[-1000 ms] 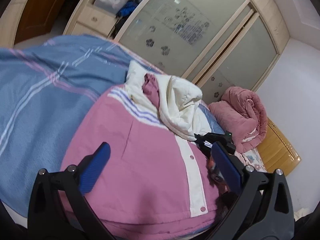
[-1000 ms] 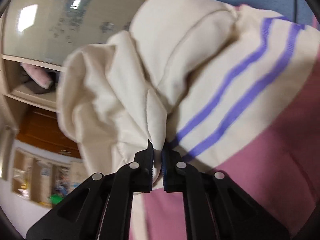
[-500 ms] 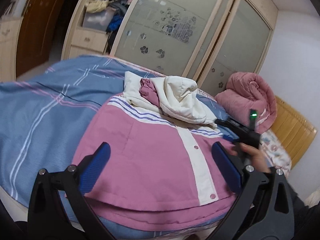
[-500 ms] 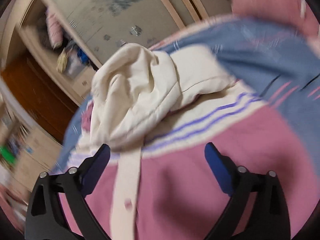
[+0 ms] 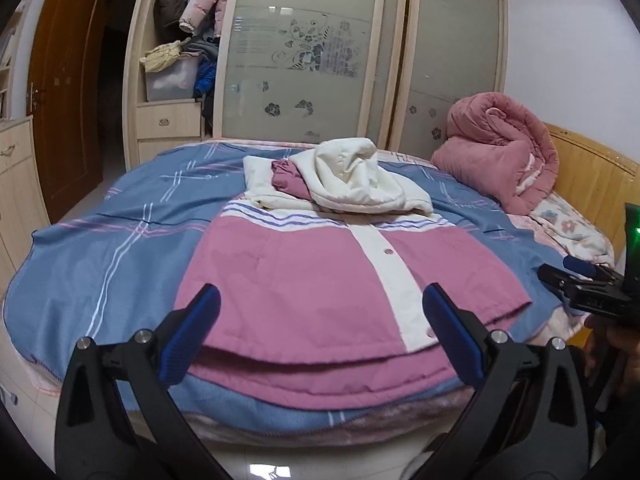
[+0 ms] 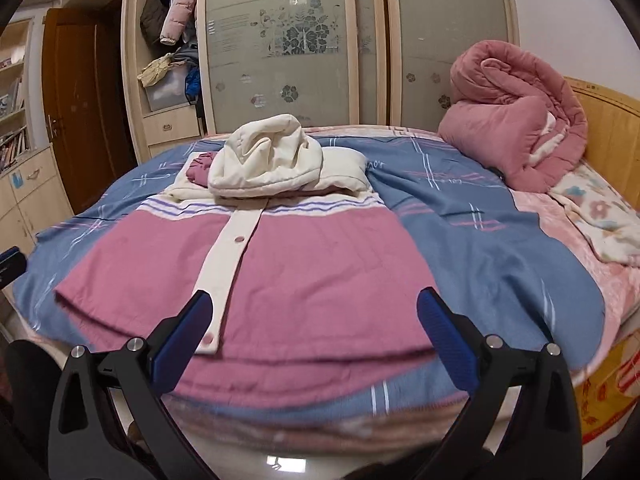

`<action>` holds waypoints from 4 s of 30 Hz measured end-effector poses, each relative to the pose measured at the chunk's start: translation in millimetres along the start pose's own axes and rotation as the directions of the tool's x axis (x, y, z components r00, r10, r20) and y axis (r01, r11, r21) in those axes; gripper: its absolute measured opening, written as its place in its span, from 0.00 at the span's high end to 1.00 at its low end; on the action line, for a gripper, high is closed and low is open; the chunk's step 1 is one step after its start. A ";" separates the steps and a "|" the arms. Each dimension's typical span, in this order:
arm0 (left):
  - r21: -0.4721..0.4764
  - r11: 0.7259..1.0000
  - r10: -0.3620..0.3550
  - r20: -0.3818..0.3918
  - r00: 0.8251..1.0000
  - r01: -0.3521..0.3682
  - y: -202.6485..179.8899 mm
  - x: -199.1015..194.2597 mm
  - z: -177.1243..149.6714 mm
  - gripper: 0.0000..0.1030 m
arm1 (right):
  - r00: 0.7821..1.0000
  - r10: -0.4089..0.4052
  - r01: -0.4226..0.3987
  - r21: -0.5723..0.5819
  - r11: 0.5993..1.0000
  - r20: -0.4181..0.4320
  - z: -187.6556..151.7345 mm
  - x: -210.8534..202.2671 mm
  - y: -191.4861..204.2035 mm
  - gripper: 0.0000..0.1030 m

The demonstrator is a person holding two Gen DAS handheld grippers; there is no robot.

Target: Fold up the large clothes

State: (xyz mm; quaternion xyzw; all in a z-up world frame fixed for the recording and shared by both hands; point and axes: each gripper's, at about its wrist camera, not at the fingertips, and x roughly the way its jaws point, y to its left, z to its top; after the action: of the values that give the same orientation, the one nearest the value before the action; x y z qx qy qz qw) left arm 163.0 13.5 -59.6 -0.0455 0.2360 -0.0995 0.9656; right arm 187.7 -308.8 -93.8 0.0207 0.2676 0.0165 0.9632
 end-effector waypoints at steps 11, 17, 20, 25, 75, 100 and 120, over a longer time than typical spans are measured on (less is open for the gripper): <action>0.000 1.000 0.022 0.027 0.999 -0.022 -3.9 -30.6 1.0 0.02 | 0.999 0.024 -0.023 -0.004 1.000 0.021 -12.5 -33.4 6.6 0.01; 0.010 1.000 0.025 0.026 0.999 -0.026 -1.5 -34.6 0.2 0.02 | 0.999 0.028 -0.028 -0.004 1.000 0.037 -13.1 -38.2 5.4 0.01; -0.008 1.000 0.025 0.028 0.999 -0.025 2.6 -34.6 0.9 0.02 | 0.998 0.030 -0.030 0.002 1.000 0.049 -12.2 -38.2 3.9 0.01; -0.005 0.999 0.037 0.024 0.999 -0.037 5.6 -31.9 1.6 0.02 | 0.998 0.027 -0.026 -0.017 1.000 0.057 -10.9 -36.1 3.6 0.01; 0.713 0.695 0.219 -0.082 0.972 -0.096 -26.4 81.5 -115.3 0.02 | 0.902 -0.224 0.403 -0.534 0.743 0.369 -78.4 96.8 35.6 0.01; 0.381 0.919 0.139 -0.067 0.988 -0.104 4.6 137.0 -41.6 0.02 | 0.953 -0.198 0.281 -0.434 0.856 0.227 -71.5 110.1 29.9 0.01; 0.182 0.979 0.117 -0.166 0.979 -0.087 9.9 167.4 -44.3 0.02 | 0.990 -0.141 0.135 -0.260 0.956 -0.005 -58.2 150.4 20.4 0.01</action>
State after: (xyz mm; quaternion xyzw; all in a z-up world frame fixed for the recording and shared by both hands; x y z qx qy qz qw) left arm 289.5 -14.4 -174.9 0.0602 0.3125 -0.0735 0.9451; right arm 286.0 -280.2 -220.1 -0.1243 0.2752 -0.0159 0.9532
